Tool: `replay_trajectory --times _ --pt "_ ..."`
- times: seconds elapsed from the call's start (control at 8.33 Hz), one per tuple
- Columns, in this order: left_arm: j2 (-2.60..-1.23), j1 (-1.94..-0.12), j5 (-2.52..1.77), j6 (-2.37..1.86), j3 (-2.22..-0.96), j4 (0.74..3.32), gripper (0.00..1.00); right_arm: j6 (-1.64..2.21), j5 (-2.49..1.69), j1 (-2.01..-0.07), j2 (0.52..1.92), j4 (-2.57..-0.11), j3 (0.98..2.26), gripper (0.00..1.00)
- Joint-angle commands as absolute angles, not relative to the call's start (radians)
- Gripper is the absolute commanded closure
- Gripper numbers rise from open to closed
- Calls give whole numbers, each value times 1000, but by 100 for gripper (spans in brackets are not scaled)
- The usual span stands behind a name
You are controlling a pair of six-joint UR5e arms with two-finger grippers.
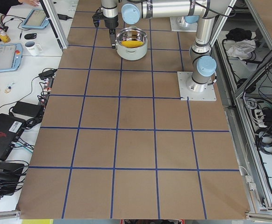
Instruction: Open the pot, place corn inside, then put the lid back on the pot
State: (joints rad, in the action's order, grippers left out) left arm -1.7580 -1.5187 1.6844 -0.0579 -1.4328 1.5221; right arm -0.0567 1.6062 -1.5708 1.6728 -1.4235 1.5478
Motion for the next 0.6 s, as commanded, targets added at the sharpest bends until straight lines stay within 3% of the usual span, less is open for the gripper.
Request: replay_trajectory --times 0.0,0.48 --pt "-1756 -1519 1684 -58 -1434 1522 0 -55 1606 -1571 1674 -1425 1549 86" --pt "-1756 -1519 1684 -67 -1436 1520 0 86 1522 -1641 1608 -1509 1543 89"
